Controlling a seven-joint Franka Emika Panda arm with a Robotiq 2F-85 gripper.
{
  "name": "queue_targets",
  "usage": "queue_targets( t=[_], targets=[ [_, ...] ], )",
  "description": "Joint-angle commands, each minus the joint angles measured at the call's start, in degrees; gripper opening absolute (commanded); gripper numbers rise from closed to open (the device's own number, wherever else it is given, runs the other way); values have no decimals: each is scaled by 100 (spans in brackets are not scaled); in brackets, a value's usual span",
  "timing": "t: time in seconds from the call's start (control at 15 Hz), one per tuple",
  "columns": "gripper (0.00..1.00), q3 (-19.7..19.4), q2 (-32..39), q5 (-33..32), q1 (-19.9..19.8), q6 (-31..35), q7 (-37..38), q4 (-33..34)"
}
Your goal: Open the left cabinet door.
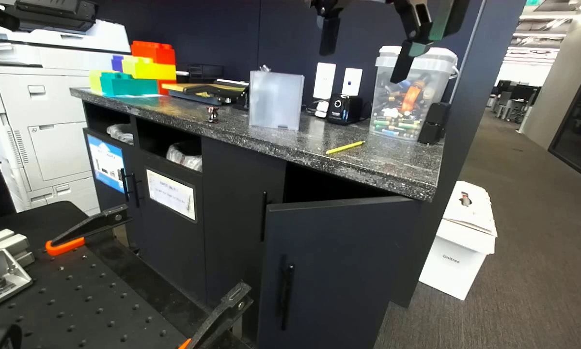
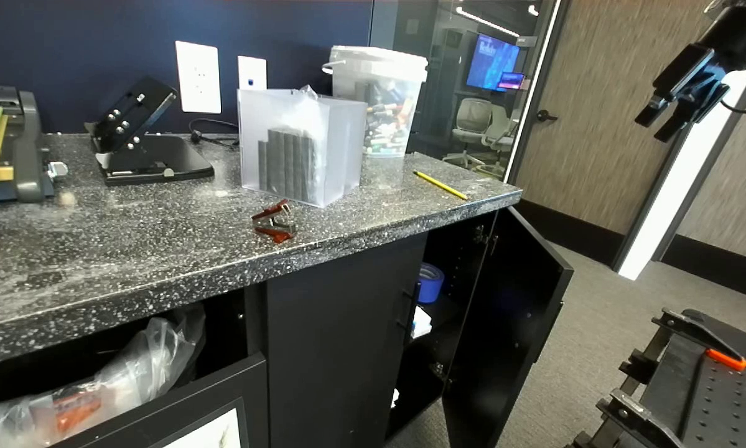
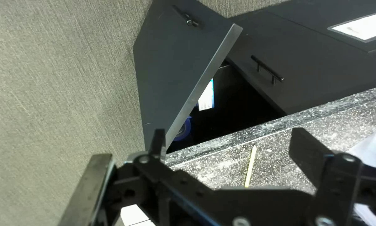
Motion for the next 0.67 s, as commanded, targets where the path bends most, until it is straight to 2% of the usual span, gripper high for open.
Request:
queue_targets(
  t=[0.0,0.33,0.6],
  targets=[
    [100,627,150,100,10,438,357,-188],
    [100,1707,814,-203,340,1785,1558,-367],
    [100,2191,1647,-760,487,2468,2560,-194]
  ],
)
